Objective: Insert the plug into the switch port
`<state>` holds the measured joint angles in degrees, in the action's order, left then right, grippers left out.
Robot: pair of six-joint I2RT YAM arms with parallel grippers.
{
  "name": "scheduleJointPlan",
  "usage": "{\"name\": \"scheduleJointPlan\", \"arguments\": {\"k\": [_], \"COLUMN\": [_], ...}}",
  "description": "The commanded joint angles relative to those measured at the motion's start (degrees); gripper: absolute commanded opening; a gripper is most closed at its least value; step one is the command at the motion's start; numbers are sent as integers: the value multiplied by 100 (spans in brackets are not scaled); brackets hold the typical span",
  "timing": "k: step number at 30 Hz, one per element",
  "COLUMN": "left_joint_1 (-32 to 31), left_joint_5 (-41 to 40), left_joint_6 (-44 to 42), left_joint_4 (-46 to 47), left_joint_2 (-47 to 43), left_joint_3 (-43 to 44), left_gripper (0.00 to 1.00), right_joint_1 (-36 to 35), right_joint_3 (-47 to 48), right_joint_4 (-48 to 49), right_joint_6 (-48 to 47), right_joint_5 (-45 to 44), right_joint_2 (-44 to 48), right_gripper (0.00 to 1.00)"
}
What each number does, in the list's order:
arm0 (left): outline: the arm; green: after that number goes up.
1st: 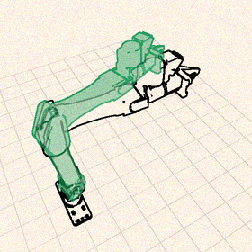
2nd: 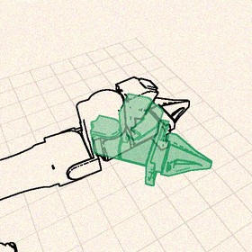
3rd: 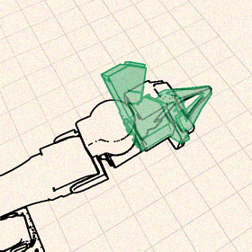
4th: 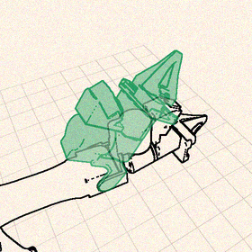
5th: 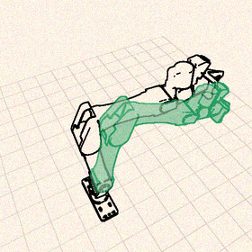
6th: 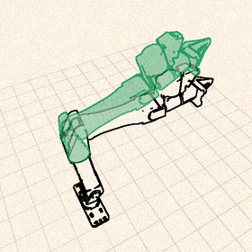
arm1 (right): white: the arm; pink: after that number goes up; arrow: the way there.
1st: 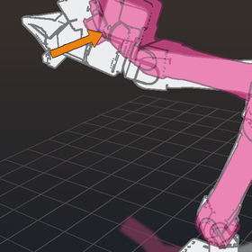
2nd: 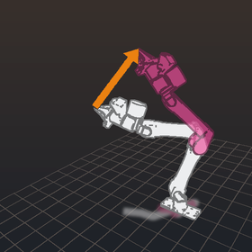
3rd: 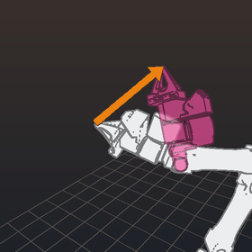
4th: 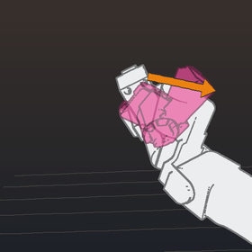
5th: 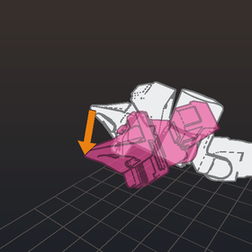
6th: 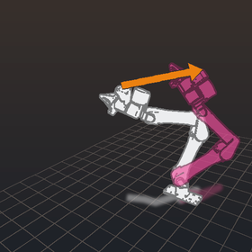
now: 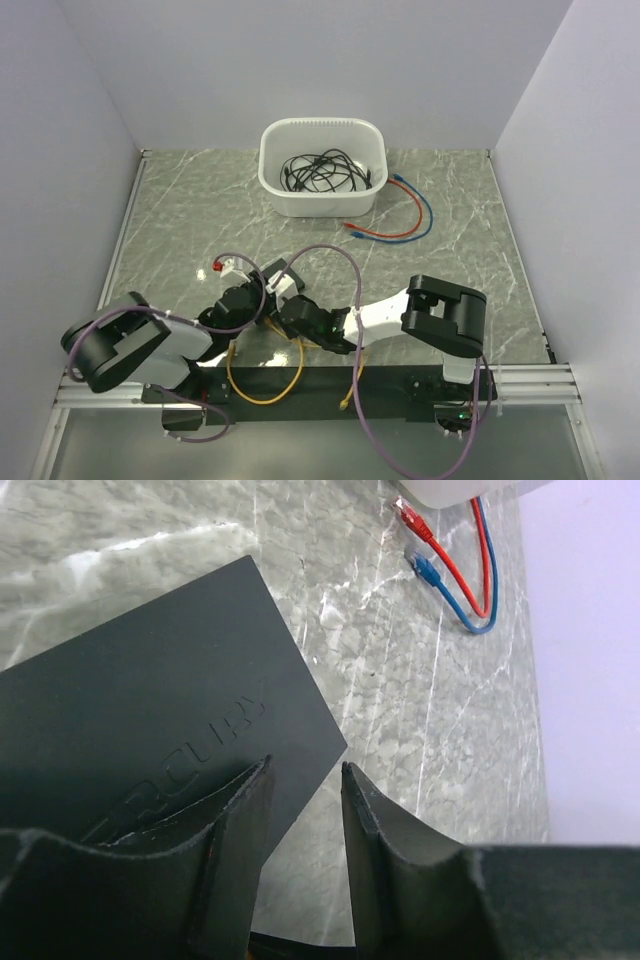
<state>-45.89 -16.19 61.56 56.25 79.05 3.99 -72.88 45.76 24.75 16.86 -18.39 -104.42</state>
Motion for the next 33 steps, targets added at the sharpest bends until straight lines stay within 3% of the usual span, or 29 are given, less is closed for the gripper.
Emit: {"name": "scheduleJointPlan", "arguments": {"k": [1,7,8,12,15,20,33], "left_joint_1": [-597,-597,-588,-553,-326,377,1530], "left_joint_5": [1390,864,697,249,238,634,1170], "left_joint_6": [304,85,58,-135,-302,-610,-1225], "left_joint_4": [-1526,-3011,-3223,-4059,-4385,-4412,-4271], "left_joint_2": [-283,-1364,-1627,-2182,-2437,-2412,-1972], "left_joint_3": [-91,172,216,523,664,805,1490], "left_gripper": [43,47,48,52,54,55,56], "right_joint_1": [81,90,90,90,81,37,-305], "right_joint_3": [417,408,416,303,179,-5,-287], "right_joint_4": [627,470,434,372,294,135,-278], "right_joint_6": [19,89,115,194,256,344,704], "right_joint_5": [293,99,90,29,-24,-15,125], "right_joint_2": [-333,-316,-333,-202,-44,264,923], "right_gripper": [0,3,17,51,62,70,79]}}
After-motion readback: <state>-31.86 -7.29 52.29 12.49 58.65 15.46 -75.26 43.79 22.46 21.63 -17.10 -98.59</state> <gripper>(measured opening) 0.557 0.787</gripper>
